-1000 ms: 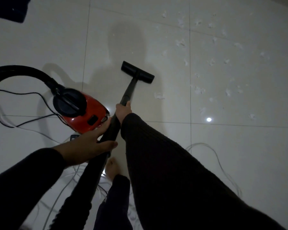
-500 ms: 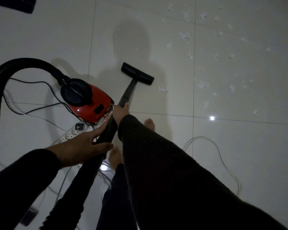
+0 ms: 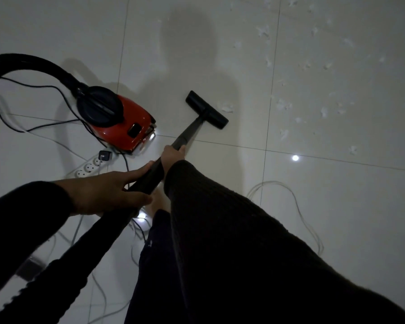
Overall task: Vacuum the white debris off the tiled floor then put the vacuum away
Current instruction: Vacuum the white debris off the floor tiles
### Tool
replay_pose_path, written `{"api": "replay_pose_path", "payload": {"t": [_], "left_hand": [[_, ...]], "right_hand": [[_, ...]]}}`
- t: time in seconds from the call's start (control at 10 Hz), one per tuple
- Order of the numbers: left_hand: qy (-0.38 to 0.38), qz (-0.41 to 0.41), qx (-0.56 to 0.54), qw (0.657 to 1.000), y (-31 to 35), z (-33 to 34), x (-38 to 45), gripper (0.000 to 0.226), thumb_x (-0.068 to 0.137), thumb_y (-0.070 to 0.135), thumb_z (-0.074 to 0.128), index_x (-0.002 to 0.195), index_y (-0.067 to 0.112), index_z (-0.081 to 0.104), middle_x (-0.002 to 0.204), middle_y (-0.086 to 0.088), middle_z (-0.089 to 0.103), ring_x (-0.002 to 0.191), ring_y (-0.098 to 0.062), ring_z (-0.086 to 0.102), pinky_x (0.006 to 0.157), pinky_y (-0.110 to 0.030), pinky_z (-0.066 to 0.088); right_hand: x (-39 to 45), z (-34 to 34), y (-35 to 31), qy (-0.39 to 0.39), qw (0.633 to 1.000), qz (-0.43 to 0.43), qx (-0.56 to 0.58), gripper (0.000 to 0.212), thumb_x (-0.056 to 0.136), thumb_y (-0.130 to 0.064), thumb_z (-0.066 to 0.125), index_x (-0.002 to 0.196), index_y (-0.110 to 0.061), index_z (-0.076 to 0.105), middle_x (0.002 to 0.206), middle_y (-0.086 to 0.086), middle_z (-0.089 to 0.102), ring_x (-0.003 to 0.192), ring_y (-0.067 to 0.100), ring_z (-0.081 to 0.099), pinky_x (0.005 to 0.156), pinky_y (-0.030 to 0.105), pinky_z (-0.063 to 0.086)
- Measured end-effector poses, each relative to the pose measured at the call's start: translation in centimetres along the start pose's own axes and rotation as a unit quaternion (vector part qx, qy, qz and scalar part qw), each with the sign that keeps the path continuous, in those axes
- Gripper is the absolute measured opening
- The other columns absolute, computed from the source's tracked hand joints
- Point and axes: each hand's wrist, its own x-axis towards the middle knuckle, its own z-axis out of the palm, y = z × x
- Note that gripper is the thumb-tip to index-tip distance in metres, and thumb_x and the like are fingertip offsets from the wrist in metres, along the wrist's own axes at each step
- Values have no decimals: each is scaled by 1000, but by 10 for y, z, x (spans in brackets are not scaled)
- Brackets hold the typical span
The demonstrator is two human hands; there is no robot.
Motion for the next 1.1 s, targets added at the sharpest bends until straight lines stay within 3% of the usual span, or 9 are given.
{"api": "replay_pose_path", "payload": {"t": [0.1, 0.2, 0.3, 0.4, 0.5, 0.7, 0.9, 1.0, 1.1], "left_hand": [[23, -7, 22, 999, 1, 16, 15, 79, 80, 43, 66, 133, 64, 11, 73, 2, 71, 67, -15, 69, 75, -41, 60], [37, -2, 15, 999, 8, 33, 35, 78, 84, 40, 60, 135, 61, 5, 82, 6, 72, 68, -11, 70, 74, -32, 59], [45, 14, 20, 999, 26, 53, 58, 81, 86, 39, 58, 138, 58, -1, 100, 5, 68, 74, -5, 69, 71, -20, 56], [51, 40, -5, 998, 41, 70, 87, 84, 88, 36, 58, 141, 56, -5, 110, 1, 66, 82, -10, 70, 76, -24, 57], [69, 55, -17, 996, 54, 81, 113, 85, 88, 35, 58, 142, 54, -6, 92, 6, 67, 71, -5, 70, 64, -14, 54], [86, 78, -45, 992, 89, 88, 145, 83, 88, 34, 57, 140, 57, -2, 74, 3, 68, 67, -7, 69, 59, -16, 51], [114, 81, -91, 986, 126, 91, 178, 73, 91, 38, 51, 140, 59, 1, 75, 5, 61, 65, -10, 66, 66, -30, 53], [113, 80, -104, 985, 140, 91, 192, 75, 90, 38, 52, 141, 56, 0, 71, 3, 64, 67, -13, 68, 70, -34, 56], [112, 83, -121, 983, 151, 90, 205, 78, 92, 34, 52, 143, 52, -4, 82, 6, 64, 68, -13, 68, 57, -19, 54]], "right_hand": [[-18, -23, -8, -11, 1000, -11, -27, 57, 102, -18, 34, 152, -29, 9, 135, 15, 47, 62, 13, 45, 59, 29, 45], [-21, -51, -13, -34, 999, 18, -24, 61, 102, -22, 34, 152, -38, 3, 95, 8, 50, 71, 19, 52, 60, 32, 49], [-7, -73, -21, -63, 995, -2, -81, 57, 103, -18, 32, 153, -24, 8, 127, 15, 49, 105, 33, 56, 93, 44, 50], [21, -99, -31, -51, 995, -16, -88, 61, 102, -22, 33, 153, -30, 0, 127, 15, 50, 105, 31, 55, 101, 46, 46], [41, -119, -41, -44, 995, -38, -86, 61, 102, -23, 33, 153, -30, 1, 133, 19, 48, 116, 36, 54, 101, 44, 45], [68, -145, -75, -44, 990, -48, -125, 62, 101, -18, 35, 153, -31, 3, 147, 15, 36, 115, 34, 53, 103, 48, 44], [98, -166, -107, -55, 982, -84, -161, 64, 101, -16, 33, 154, -26, 0, 148, 14, 36, 126, 34, 46, 98, 35, 41], [111, -175, -119, -70, 970, -103, -209, 59, 102, -14, 29, 154, -15, 1, 152, 14, 30, 136, 31, 37, 99, 27, 34], [123, -180, -133, -74, 967, -106, -220, 60, 103, -17, 29, 154, -16, -2, 153, 15, 30, 130, 31, 42, 104, 30, 34]]}}
